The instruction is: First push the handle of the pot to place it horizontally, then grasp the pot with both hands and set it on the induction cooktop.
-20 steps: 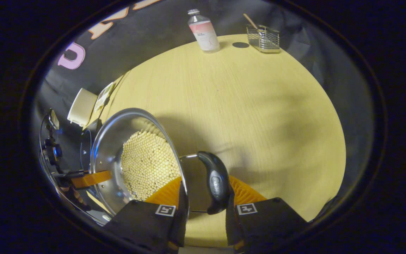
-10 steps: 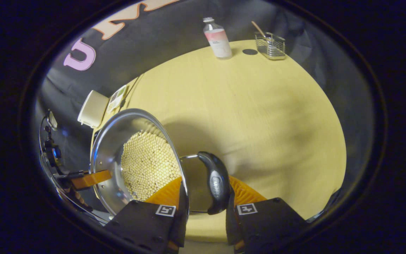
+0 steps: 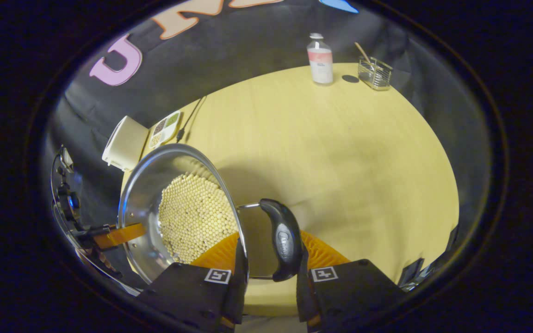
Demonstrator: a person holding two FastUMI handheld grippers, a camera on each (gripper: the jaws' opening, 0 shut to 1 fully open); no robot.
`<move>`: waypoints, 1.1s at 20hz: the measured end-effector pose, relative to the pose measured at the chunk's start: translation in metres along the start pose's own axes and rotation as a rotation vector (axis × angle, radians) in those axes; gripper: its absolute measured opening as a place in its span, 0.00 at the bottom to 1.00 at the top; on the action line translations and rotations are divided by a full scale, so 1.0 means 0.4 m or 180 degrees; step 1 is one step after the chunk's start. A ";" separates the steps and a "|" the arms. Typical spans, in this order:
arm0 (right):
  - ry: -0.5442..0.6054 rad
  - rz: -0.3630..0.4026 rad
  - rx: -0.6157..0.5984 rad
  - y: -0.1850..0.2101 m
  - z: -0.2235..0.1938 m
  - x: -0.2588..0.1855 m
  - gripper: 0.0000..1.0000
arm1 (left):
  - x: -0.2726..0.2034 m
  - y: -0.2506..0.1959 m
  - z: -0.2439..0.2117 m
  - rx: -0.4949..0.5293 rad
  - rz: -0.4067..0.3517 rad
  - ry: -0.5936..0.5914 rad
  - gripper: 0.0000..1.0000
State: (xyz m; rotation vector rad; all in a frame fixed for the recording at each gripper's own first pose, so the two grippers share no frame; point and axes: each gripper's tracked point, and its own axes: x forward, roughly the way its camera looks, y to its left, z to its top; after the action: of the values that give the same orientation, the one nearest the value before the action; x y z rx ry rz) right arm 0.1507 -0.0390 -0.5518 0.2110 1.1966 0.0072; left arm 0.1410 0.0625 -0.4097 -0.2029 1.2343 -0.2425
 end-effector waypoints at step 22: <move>0.0098 -0.0101 0.0103 -0.005 -0.019 -0.016 0.48 | -0.028 0.449 0.091 0.0309 0.0083 -0.0146 0.57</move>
State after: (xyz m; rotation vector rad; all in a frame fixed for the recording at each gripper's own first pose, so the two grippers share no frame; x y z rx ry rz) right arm 0.1411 -0.0403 -0.5489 0.2209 1.2313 -0.0366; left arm 0.1853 0.2383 -0.4388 -0.1079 1.1761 -0.2730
